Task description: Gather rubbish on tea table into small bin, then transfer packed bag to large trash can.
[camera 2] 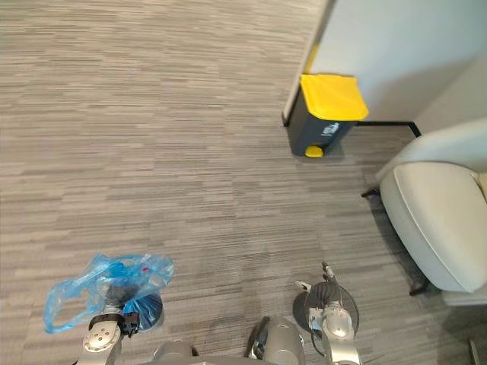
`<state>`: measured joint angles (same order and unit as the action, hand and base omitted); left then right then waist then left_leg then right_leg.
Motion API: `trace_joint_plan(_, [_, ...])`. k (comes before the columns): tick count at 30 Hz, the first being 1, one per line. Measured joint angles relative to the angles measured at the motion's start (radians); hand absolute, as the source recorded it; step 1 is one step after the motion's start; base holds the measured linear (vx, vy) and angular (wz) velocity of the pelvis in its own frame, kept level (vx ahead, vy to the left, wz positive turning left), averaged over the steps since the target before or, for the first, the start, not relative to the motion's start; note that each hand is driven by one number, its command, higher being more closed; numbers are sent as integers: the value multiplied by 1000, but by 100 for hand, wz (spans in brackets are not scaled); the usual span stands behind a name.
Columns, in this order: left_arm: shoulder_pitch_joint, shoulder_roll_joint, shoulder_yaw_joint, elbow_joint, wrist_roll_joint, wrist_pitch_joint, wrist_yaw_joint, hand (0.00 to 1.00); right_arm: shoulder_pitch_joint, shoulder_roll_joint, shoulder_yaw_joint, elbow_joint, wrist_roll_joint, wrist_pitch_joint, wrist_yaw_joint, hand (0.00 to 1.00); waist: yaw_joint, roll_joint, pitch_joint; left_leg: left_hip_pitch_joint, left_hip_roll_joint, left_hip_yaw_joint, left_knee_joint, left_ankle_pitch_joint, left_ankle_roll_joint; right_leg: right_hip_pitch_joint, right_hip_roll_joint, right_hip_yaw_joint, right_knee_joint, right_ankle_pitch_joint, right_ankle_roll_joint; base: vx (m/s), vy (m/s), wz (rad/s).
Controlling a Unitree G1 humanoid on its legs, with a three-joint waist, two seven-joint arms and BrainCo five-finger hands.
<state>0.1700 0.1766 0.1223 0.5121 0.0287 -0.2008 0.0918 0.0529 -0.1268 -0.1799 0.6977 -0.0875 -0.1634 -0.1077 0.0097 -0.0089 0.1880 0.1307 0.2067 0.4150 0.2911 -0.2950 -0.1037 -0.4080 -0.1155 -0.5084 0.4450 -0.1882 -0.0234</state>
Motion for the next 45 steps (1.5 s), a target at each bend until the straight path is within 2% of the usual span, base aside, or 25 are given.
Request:
trace_joint_plan(2, [4,16,7,3,2,-4,-5,100,49,-8,-1,1,0,5,-1,0,-20,-42,-23,19,-13,-11,74,-11,-39,13,14,-2,-108,159,-115,541,-159,2])
trace_joint_plan(3, [-15,-17,8,34,2,1,-3,100,45,-37,1,31,-1,19,-2,0,-20,25,-17,-17,66,-36,217,6,-57,44,71,-7,-86,130,-119,558,-169,-27])
trace_joint_plan(4, [-10,-24,1,41,2,0,-7,100,40,-39,3,31,-1,20,-2,0,-17,34,-14,-102,108,-75,416,102,-10,88,109,19,-131,96,-121,649,-215,-58])
trace_joint_plan(5, [-9,-31,1,41,2,-1,-6,100,34,-38,3,31,-1,20,-3,0,-10,36,-5,-145,121,-113,515,119,30,120,130,34,-161,97,-123,535,-169,-66])
trace_joint_plan(7, [-15,-55,-10,60,0,1,-6,100,12,-28,9,31,0,20,-5,0,13,19,25,-256,99,-213,726,38,33,276,181,113,-242,95,-127,561,-130,-88])
trace_joint_plan(10, [-9,-59,-60,56,0,-2,-7,100,7,-33,19,16,0,11,-12,0,37,-6,35,-380,19,-264,656,3,48,406,183,196,-311,93,-125,502,-1,-81])
trace_joint_plan(13, [-19,-90,-62,53,0,-2,-5,100,-21,-40,9,1,1,13,-25,0,63,11,43,-499,-68,-348,327,26,22,476,185,294,-369,39,-48,424,130,-109])
trace_joint_plan(14, [-17,-101,-68,57,0,-2,-6,100,-26,-39,8,4,1,14,-26,0,62,30,47,-502,-86,-369,185,154,51,498,191,324,-366,15,-28,412,244,-99])
trace_joint_plan(15, [-17,-95,-68,62,0,-2,-6,100,-28,-26,10,11,1,16,-26,0,65,16,47,-481,-94,-358,179,154,86,504,180,350,-360,5,-15,462,235,-48])
trace_joint_plan(16, [-26,-90,-69,57,-1,-4,-5,100,-11,-14,18,9,1,15,-26,0,55,-15,32,-463,-122,-339,158,143,104,506,142,370,-355,-4,-1,557,283,-26])
trace_joint_plan(20, [-25,-90,-70,53,-1,-3,-2,100,-22,-17,24,10,-1,16,-25,0,66,-13,29,-401,-123,-262,211,5,139,443,93,435,-114,-81,110,419,212,-52])
trace_joint_plan(21, [-10,-74,-84,53,-1,-1,-1,100,-26,-9,37,21,-4,15,-24,0,58,-14,29,-326,-134,-250,201,-44,149,319,52,426,227,-69,227,380,205,-32])
trace_joint_plan(22, [-12,-64,-95,53,-1,0,0,100,-20,-6,37,24,-5,16,-24,0,55,-18,27,-305,-141,-249,200,-57,153,278,33,425,329,-67,256,374,175,-9])
trace_joint_plan(25, [-11,-34,-111,53,-1,1,6,100,9,-3,41,25,-8,21,-24,0,32,-18,28,-203,-150,-256,180,-103,162,144,-54,331,491,-110,172,434,58,29])
trace_joint_plan(28, [-24,-11,-105,53,-1,1,14,100,-11,-9,42,39,-21,20,-24,0,23,-4,35,-123,-130,-279,118,-107,154,53,-64,240,293,-124,119,468,-51,21])
trace_joint_plan(30, [-33,-12,-85,58,-15,1,19,100,-30,-26,42,47,-23,20,-24,0,15,7,41,-67,-95,-284,90,-113,106,8,-19,239,100,-48,79,540,-129,26])
trace_joint_plan(31, [-34,-8,-76,59,-19,1,20,100,-34,-33,42,47,-23,20,-24,0,3,5,39,-34,-79,-294,89,-125,69,-2,7,250,-43,67,66,650,-197,39])
trace_joint_plan(32, [-36,-10,-70,77,-19,0,23,100,-24,-51,41,55,-23,21,-25,0,0,22,34,2,-58,-315,94,-140,36,11,39,266,-70,223,-22,587,-159,22])
trace_joint_plan(34, [-37,-27,-70,88,-19,1,18,100,-56,-73,37,67,-24,26,-25,0,6,44,15,-21,-34,-337,133,-69,-39,15,60,265,-40,181,-30,561,-156,-6])
trace_joint_plan(36, [-37,-57,-71,88,-20,-1,19,100,-64,-85,34,63,-31,27,-25,0,3,46,9,-63,-42,-352,262,60,-2,66,63,262,-49,136,-21,552,-202,3])
trace_joint_plan(37, [-36,-70,-71,88,-20,-1,18,100,-59,-83,46,63,-31,27,-25,0,8,46,12,-140,-32,-371,449,184,23,145,64,262,-111,122,-30,486,-120,4])
trace_joint_plan(40, [-35,-92,-83,87,-22,-2,18,100,-46,-44,59,59,-20,25,-42,0,43,40,17,-328,14,-344,737,54,52,321,96,270,-232,118,-36,423,-47,-15])
trace_joint_plan(42, [-40,-98,-111,86,-22,-2,17,100,-53,-30,58,57,0,21,-46,0,63,34,18,-410,-3,-299,613,20,53,377,92,292,-279,116,-33,331,59,-37])
trace_joint_plan(44, [-38,-108,-114,87,-22,-3,16,100,-64,-31,56,51,4,17,-46,0,58,61,16,-434,-15,-267,270,92,26,395,98,297,-279,92,14,270,177,-21])
trace_joint_plan(45, [-53,-110,-112,107,-25,-2,17,100,-65,-24,46,62,5,20,-46,0,63,53,21,-405,-39,-238,164,141,86,401,82,327,-273,72,53,282,236,-8])
